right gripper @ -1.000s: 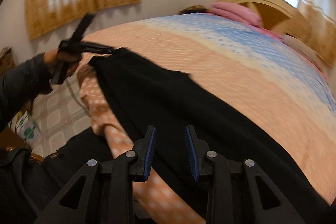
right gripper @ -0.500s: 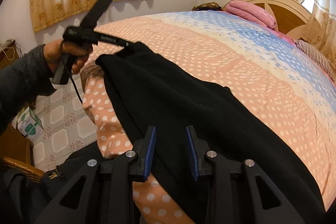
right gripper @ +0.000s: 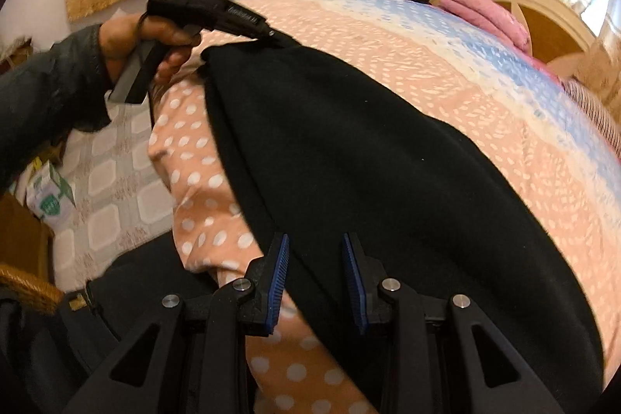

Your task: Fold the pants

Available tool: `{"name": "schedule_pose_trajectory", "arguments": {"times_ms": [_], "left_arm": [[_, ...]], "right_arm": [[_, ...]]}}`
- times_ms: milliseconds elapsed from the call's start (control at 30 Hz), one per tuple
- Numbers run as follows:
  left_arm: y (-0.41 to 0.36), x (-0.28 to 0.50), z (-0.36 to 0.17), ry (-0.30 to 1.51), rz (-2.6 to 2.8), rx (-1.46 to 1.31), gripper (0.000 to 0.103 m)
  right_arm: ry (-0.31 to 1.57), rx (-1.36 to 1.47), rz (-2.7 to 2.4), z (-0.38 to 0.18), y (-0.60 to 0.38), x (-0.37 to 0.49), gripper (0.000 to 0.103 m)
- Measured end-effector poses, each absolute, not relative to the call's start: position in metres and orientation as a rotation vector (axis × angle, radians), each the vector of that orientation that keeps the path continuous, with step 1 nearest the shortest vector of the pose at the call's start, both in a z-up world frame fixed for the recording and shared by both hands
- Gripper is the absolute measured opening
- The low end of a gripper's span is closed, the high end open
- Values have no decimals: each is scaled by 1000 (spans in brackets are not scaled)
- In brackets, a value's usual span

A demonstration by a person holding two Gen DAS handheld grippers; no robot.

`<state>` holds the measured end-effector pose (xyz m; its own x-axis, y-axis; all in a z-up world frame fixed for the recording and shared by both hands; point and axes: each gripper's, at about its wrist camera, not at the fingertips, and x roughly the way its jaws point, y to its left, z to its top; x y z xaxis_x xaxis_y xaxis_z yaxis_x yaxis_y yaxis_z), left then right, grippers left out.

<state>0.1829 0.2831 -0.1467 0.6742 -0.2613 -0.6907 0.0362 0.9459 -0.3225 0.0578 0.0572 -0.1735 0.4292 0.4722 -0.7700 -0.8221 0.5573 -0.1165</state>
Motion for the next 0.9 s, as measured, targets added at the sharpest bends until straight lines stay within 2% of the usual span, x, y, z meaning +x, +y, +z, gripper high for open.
{"name": "schedule_pose_trajectory", "arguments": {"times_ms": [133,200,233,267,300,367,433,633,833,867,900], "left_arm": [[284,164,-135,772,-146,-297,18],[277,147,-122,731,-129,-238,27],[271,136,-116,707,-113,-199,38],[268,132,-113,692,-104,-175,45],[261,124,-108,665,-107,-148,56],[248,110,-103,640,-149,-126,62],[233,103,-105,647,-215,-116,63],[205,98,-145,751,-236,-4,63],[215,86,-138,735,-239,-20,63],[216,86,-135,735,-234,-22,63],[215,83,-131,729,-227,-20,63]], "right_arm": [[719,-541,851,-171,56,53,30],[718,-551,840,-175,56,54,30],[709,-554,828,-177,56,55,30],[708,-546,828,-177,55,56,30],[712,-536,830,-177,55,56,24],[717,-530,825,-174,56,57,7],[703,-513,833,-168,56,55,4],[689,-559,863,-165,57,34,4],[631,-643,815,-183,63,30,6],[629,-646,811,-182,63,30,9],[625,-656,796,-181,61,29,22]]}}
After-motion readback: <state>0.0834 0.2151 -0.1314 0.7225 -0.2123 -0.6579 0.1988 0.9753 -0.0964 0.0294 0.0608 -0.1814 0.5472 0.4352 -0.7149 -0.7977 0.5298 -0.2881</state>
